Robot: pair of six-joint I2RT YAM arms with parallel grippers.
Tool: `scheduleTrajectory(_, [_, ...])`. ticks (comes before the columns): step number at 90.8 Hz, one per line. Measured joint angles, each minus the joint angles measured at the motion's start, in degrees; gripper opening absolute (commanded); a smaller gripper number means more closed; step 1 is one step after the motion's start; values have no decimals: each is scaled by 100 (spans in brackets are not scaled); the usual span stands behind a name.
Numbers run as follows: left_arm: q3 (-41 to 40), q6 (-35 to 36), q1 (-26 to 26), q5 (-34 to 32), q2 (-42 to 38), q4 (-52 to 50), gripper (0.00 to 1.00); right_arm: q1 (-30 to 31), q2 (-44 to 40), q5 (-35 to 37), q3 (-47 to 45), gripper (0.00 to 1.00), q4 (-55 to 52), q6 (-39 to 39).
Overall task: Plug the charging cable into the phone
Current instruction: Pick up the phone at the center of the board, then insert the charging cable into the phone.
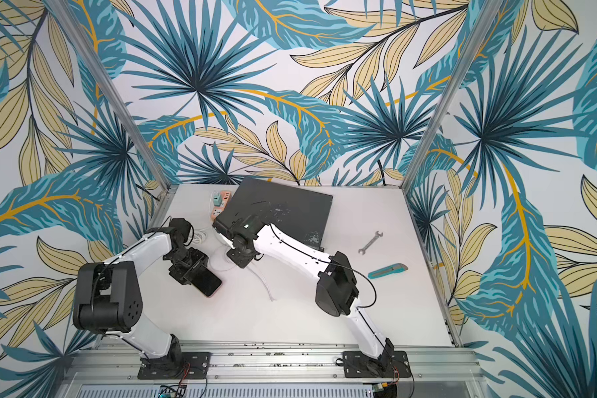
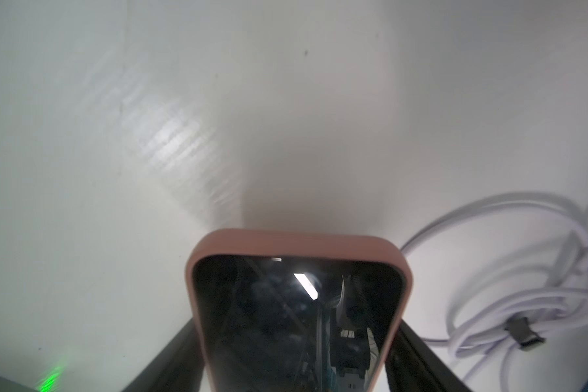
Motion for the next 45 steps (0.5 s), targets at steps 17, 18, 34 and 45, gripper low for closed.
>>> scheduleTrajectory(17, [0,66,664,358,-7,-63,0,297,256,-431,-136,0,291,-146])
scheduleTrajectory(18, [0,72,699,385,-7,-66,0,315,271,-455,-125,0,299,-146])
scheduleTrajectory(34, [13,131,1088,715,11,-203,0,612,492,-745,201,0,470,-197])
scheduleTrajectory(45, [181,149,1110,841,83,-393,0,737,608,-763,304,0,518,-330])
